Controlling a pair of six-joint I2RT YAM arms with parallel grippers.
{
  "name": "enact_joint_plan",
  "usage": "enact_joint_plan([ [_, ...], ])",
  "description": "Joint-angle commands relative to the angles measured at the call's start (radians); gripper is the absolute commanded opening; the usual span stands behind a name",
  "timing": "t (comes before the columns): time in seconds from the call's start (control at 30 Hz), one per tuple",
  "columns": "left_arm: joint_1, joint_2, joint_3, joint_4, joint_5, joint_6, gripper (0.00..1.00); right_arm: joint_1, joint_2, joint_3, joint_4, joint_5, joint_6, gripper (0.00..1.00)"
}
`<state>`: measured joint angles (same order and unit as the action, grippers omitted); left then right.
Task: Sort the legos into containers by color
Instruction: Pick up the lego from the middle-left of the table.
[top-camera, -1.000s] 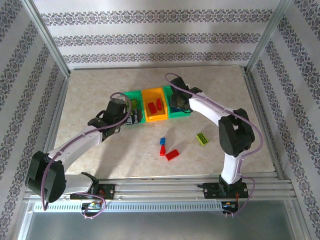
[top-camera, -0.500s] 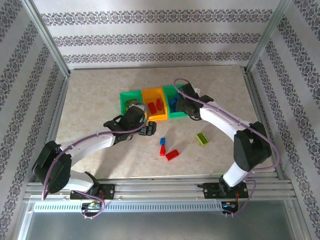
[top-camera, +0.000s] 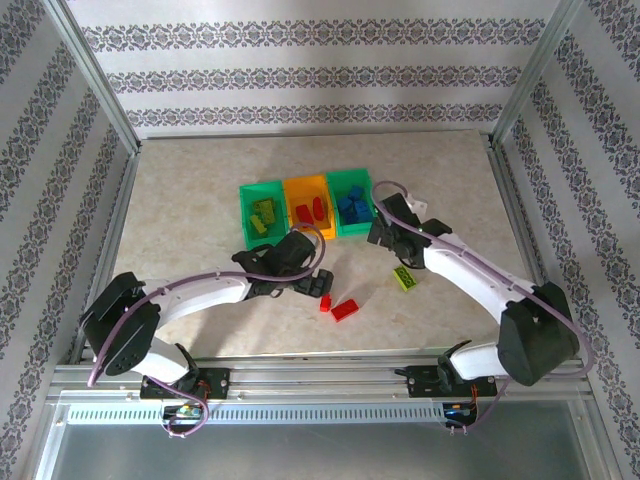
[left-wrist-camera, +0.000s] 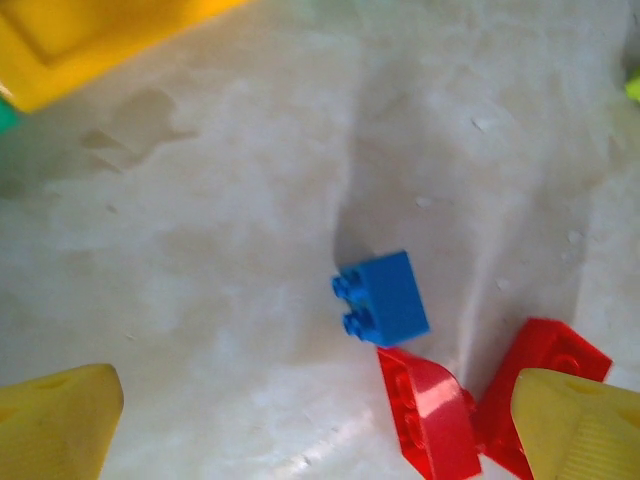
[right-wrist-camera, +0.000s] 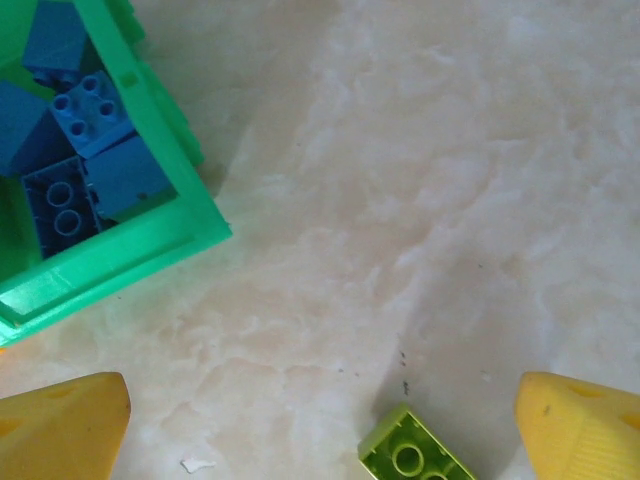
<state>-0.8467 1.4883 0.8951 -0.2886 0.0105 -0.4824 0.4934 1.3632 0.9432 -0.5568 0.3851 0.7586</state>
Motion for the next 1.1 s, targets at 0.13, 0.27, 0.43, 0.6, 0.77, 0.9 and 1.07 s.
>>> enact_joint_plan([
  [0.13, -0.075, 0.061, 0.03, -0.058, 0.038, -0.033, 0.94, 0.002, -0.098, -0.089, -0.029, 0.046, 0.067, 0.98],
  [0.27, -0.078, 0.081, 0.03, -0.052, 0.05, -0.042, 0.86, 0.002, -0.124, -0.117, -0.029, 0.046, 0.076, 0.98],
  [0.43, -0.091, 0.122, 0.057, -0.051, 0.073, -0.026, 0.78, 0.002, -0.138, -0.129, -0.026, 0.05, 0.082, 0.98],
  [0.6, -0.106, 0.17, 0.088, -0.067, 0.085, -0.01, 0.72, 0.002, -0.135, -0.129, -0.023, 0.054, 0.081, 0.98],
  [0.77, -0.107, 0.193, 0.092, -0.106, 0.083, -0.005, 0.63, 0.002, -0.131, -0.129, -0.025, 0.056, 0.079, 0.98],
  [0.9, -0.107, 0.193, 0.063, -0.14, 0.076, 0.003, 0.57, 0.001, -0.131, -0.127, -0.023, 0.055, 0.076, 0.98],
  [1.07, -0.106, 0.181, 0.038, -0.157, 0.049, -0.01, 0.44, 0.002, -0.128, -0.121, -0.022, 0.055, 0.08, 0.98],
])
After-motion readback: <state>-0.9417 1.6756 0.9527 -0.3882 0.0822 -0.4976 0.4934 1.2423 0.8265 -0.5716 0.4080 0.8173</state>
